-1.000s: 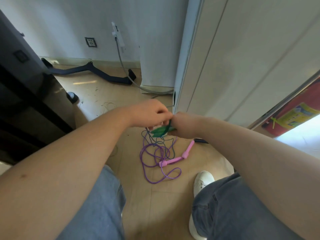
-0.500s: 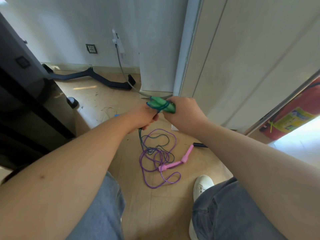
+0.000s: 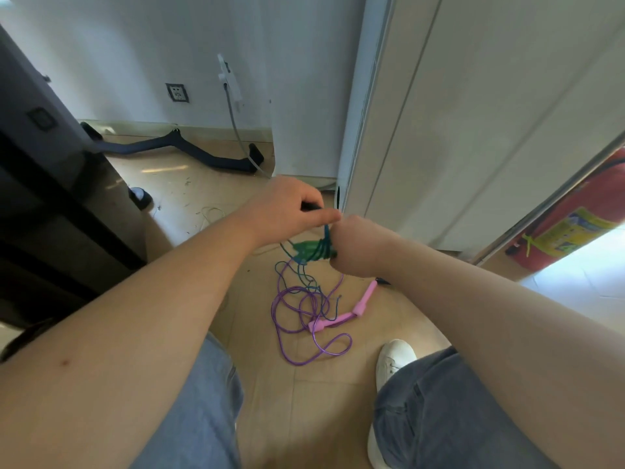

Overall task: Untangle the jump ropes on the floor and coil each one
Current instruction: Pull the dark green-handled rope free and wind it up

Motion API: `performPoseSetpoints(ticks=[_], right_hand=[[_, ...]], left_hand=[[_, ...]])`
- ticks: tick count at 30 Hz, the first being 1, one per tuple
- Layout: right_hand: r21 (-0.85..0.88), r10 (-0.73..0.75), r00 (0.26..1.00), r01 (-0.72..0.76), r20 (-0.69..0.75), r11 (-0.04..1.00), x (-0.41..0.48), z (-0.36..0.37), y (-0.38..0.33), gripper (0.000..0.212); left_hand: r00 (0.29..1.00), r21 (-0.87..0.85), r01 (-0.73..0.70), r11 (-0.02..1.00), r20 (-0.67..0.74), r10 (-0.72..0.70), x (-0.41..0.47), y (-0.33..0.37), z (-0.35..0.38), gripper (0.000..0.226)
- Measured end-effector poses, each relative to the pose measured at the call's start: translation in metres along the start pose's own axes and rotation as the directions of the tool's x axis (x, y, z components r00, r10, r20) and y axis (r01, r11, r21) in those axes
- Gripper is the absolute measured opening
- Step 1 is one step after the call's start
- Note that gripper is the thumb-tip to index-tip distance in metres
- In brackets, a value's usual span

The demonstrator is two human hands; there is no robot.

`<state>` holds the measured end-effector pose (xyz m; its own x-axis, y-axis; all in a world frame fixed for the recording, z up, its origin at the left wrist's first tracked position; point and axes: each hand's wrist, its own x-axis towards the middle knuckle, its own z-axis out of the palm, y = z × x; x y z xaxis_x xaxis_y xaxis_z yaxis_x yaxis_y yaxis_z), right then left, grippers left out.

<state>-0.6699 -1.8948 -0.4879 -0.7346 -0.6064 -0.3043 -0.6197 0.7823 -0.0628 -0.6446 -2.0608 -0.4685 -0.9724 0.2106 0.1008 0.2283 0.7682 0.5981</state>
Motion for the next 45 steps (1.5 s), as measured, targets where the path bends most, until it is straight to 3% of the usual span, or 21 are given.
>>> performPoseSetpoints(ticks=[4, 6, 9, 11, 13, 16, 19, 21, 24, 26, 29, 32, 35, 38, 42, 45], right_hand=[[0.086, -0.137, 0.988, 0.144, -0.076, 0.986, -0.007, -0.010, -0.006, 0.018], [0.149, -0.124, 0.979, 0.148, -0.161, 0.978, -0.007, -0.014, -0.004, 0.019], [0.383, 0.037, 0.952, 0.087, -0.304, 0.920, -0.007, -0.017, -0.003, 0.011], [0.558, 0.198, 0.927, 0.014, -0.318, 0.829, -0.004, -0.017, 0.001, 0.017], [0.629, 0.319, 0.906, -0.079, -0.279, 0.773, 0.002, -0.015, 0.008, 0.017], [0.538, 0.425, 0.860, -0.225, -0.282, 0.812, 0.011, -0.010, 0.021, 0.010], [0.337, 0.408, 0.893, -0.331, -0.190, 0.881, 0.013, -0.004, 0.024, 0.004], [0.175, 0.289, 0.954, -0.272, -0.081, 0.946, 0.011, 0.003, 0.020, 0.010], [0.025, 0.018, 1.000, -0.018, -0.006, 1.000, 0.005, 0.008, 0.007, 0.015], [0.051, -0.089, 0.996, 0.090, -0.021, 0.995, 0.002, 0.005, -0.001, 0.022], [0.130, -0.121, 0.986, 0.136, -0.114, 0.982, -0.002, -0.007, -0.004, 0.023], [0.210, -0.103, 0.973, 0.147, -0.209, 0.967, -0.005, -0.016, -0.002, 0.034], [0.357, -0.059, 0.974, 0.135, -0.216, 0.924, -0.007, -0.021, -0.003, 0.034], [0.423, -0.005, 0.979, 0.093, -0.206, 0.902, -0.007, -0.025, 0.002, 0.032], [0.070, -0.109, 0.984, 0.119, -0.138, 0.990, -0.007, -0.025, 0.012, 0.022], [-0.146, -0.156, 0.986, 0.145, -0.065, 0.979, -0.005, -0.025, 0.016, 0.013]], left_hand=[[0.972, -0.037, 0.229, 0.973, -0.038, -0.230, -0.001, -0.019, 0.001, 0.054], [0.947, -0.062, 0.322, 0.945, 0.039, -0.320, -0.001, -0.025, 0.005, 0.052], [0.888, -0.026, 0.427, 0.904, 0.199, -0.414, 0.000, -0.027, 0.017, 0.034], [0.882, -0.056, 0.444, 0.894, 0.202, -0.425, 0.000, -0.022, 0.021, 0.041], [0.914, -0.054, 0.380, 0.923, 0.179, -0.365, 0.001, -0.017, 0.024, 0.047], [0.956, -0.135, 0.248, 0.959, 0.195, -0.220, 0.000, 0.000, 0.025, 0.051], [0.986, -0.141, 0.087, 0.986, 0.151, -0.066, 0.000, 0.010, 0.022, 0.057], [0.995, -0.097, 0.005, 0.995, 0.102, 0.005, 0.003, 0.010, 0.018, 0.056], [0.999, -0.013, -0.026, 1.000, 0.024, 0.026, 0.006, 0.003, 0.013, 0.056], [0.999, 0.041, 0.024, 0.999, -0.044, -0.022, 0.007, -0.006, 0.009, 0.058], [0.986, 0.093, 0.126, 0.988, -0.123, -0.114, 0.007, -0.022, 0.003, 0.061], [0.981, 0.047, 0.173, 0.984, -0.100, -0.167, 0.011, -0.032, 0.006, 0.065], [0.986, -0.072, 0.162, 0.984, -0.034, -0.165, 0.014, -0.036, 0.012, 0.067], [0.983, -0.040, 0.167, 0.985, -0.065, -0.169, 0.012, -0.039, 0.009, 0.068], [0.991, 0.127, 0.128, 0.984, -0.051, -0.123, 0.008, -0.034, 0.008, 0.066], [0.994, 0.202, 0.108, 0.973, -0.047, -0.101, 0.007, -0.033, 0.010, 0.069]])
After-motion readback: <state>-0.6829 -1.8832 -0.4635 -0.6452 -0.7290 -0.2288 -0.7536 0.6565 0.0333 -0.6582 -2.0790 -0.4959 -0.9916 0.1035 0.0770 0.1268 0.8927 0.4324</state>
